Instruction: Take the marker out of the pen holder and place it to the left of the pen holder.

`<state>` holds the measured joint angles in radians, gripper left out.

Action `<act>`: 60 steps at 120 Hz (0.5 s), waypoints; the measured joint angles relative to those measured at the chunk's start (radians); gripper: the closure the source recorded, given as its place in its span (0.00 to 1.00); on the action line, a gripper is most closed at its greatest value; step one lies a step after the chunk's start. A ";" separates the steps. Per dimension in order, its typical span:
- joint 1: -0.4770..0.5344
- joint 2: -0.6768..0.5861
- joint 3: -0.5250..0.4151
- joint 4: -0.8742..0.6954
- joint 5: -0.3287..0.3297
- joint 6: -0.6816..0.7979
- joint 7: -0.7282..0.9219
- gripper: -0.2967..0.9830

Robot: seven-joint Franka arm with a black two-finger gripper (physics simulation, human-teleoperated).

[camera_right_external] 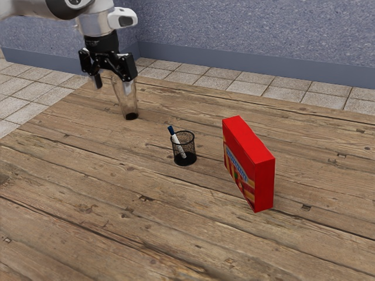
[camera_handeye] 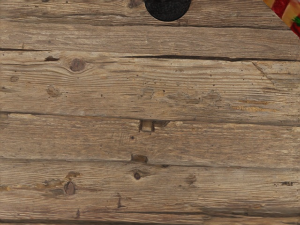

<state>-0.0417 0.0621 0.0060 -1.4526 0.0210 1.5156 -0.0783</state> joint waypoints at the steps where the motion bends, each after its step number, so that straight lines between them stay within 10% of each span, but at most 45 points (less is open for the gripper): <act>1: -0.001 0.000 -0.001 0.002 0.000 -0.001 0.000 0.23; 60: -0.013 0.198 0.072 0.088 -0.038 0.065 -0.003 0.23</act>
<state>-0.0546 0.2600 0.0778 -1.3648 -0.0170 1.5808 -0.0816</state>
